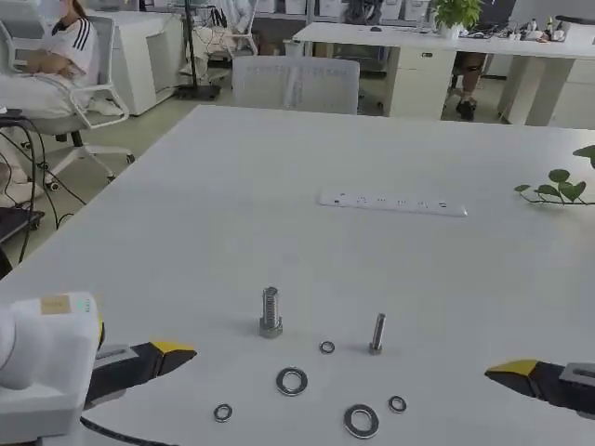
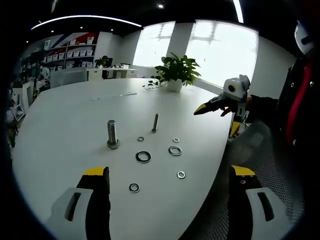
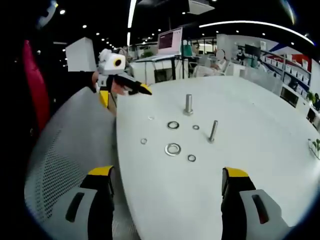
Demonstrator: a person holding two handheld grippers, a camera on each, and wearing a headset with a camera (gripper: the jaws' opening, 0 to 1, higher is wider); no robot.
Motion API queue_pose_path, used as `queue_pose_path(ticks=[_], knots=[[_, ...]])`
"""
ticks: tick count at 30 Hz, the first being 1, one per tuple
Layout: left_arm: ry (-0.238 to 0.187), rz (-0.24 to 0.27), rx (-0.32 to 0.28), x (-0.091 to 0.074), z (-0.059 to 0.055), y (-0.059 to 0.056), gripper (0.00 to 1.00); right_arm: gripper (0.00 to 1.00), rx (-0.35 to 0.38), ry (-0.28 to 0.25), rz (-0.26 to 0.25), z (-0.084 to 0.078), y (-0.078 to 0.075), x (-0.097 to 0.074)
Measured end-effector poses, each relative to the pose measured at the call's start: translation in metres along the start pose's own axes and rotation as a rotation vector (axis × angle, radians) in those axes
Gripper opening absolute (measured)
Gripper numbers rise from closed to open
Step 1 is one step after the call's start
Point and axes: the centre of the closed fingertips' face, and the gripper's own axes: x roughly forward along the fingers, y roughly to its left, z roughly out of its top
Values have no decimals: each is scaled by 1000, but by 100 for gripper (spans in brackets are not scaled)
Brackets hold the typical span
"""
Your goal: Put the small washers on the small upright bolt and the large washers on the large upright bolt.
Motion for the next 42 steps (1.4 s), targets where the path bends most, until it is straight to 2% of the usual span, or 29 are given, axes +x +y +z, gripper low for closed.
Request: queue_pose_path(ticks=[14, 19, 28, 42], knots=[[-3, 2, -2, 0, -1, 1, 100, 89, -7, 19, 13, -1, 1, 2], [-9, 5, -1, -1, -1, 2, 100, 88, -28, 45, 31, 0, 4, 5], [-26, 14, 3, -2, 3, 0, 100, 87, -86, 91, 81, 4, 2, 13], [-51, 38, 6, -10, 7, -1, 100, 83, -201, 175, 178, 19, 11, 37]])
